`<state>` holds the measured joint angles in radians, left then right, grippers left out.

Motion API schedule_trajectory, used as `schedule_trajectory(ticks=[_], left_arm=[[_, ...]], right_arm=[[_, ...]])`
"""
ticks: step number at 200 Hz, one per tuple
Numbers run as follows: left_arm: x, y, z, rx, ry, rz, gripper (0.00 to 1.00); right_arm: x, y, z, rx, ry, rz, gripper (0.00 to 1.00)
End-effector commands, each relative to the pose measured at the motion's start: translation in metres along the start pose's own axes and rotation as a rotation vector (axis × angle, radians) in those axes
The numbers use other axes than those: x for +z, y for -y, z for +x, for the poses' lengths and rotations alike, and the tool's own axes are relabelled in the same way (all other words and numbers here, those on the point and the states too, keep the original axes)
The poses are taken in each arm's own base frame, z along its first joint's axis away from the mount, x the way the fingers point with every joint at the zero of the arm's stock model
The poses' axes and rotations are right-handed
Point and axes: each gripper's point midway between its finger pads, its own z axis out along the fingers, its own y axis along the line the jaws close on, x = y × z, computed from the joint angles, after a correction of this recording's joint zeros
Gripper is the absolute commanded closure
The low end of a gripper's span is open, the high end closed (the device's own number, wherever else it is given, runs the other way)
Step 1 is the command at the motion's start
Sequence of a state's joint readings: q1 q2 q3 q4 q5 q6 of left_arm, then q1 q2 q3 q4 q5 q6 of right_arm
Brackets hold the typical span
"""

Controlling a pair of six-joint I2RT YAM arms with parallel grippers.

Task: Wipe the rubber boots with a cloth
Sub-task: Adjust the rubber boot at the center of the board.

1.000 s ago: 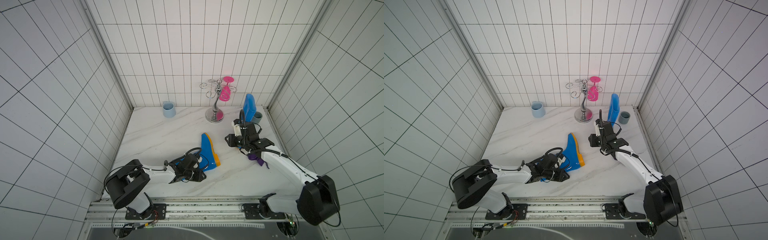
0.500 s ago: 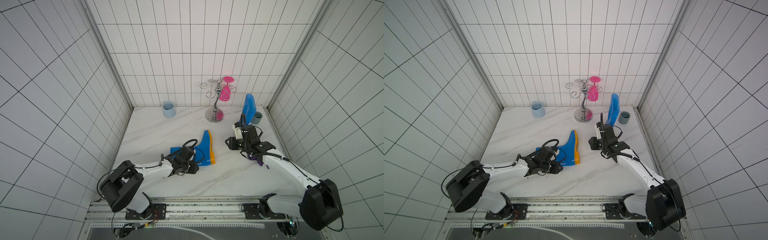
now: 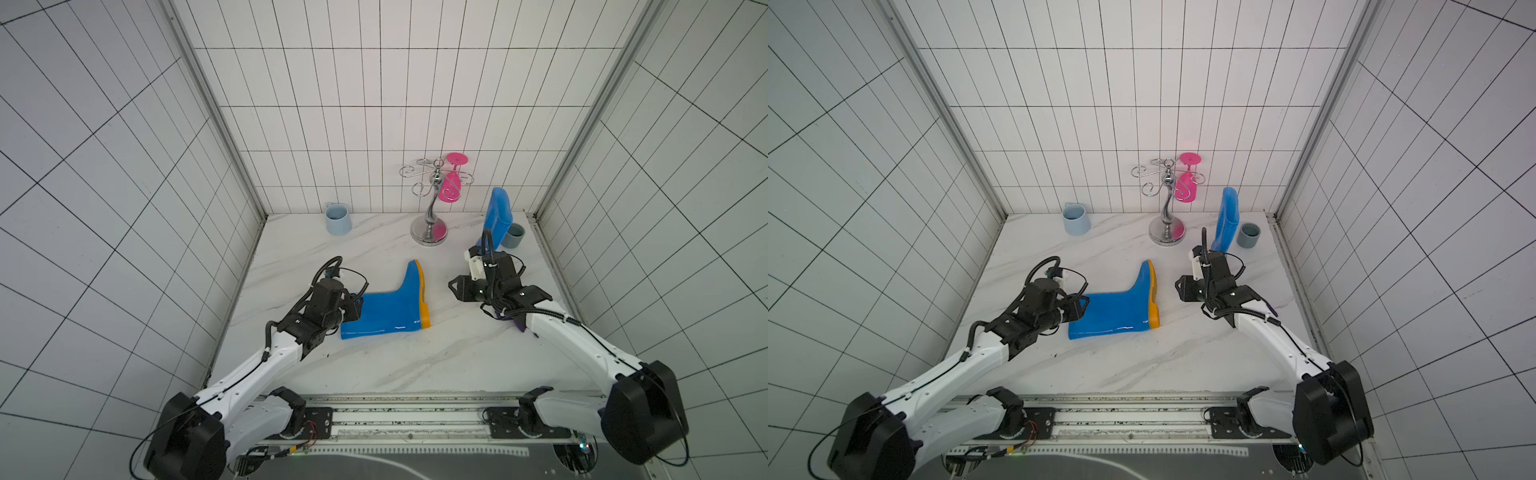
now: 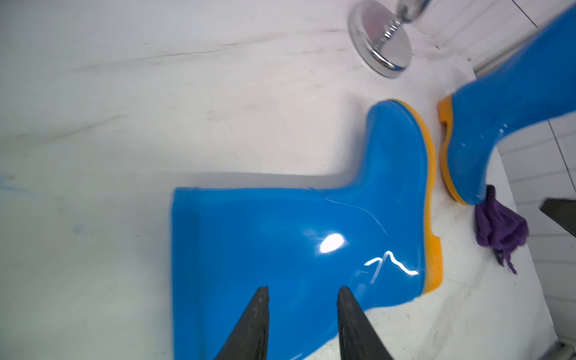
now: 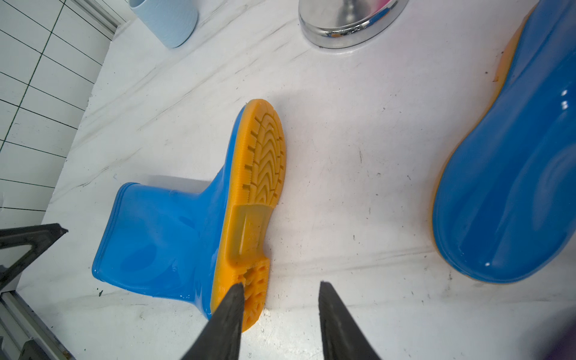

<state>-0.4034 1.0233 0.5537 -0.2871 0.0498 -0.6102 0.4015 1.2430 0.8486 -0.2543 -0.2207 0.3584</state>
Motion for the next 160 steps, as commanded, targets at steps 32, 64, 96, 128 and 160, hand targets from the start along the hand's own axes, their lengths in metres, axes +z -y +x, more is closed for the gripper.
schedule_trajectory(ticks=[32,64,96,128,160], left_arm=[[0.017,-0.049,0.007,-0.184,0.037,0.003,0.62],[0.034,-0.048,0.012,-0.165,-0.051,-0.007,0.62],[0.047,-0.042,0.011,-0.168,-0.072,0.035,0.63],[0.05,-0.041,0.008,-0.161,-0.067,0.037,0.64],[0.055,-0.042,0.007,-0.151,-0.075,0.031,0.64]], right_arm=[[0.022,-0.014,0.016,-0.025,-0.064,-0.048,0.53],[0.038,-0.021,0.017,-0.024,-0.073,-0.073,0.53],[0.053,-0.025,0.018,-0.026,-0.084,-0.079,0.53],[0.064,-0.026,0.014,-0.032,-0.08,-0.086,0.54],[0.075,-0.035,0.008,-0.039,-0.075,-0.124,0.54]])
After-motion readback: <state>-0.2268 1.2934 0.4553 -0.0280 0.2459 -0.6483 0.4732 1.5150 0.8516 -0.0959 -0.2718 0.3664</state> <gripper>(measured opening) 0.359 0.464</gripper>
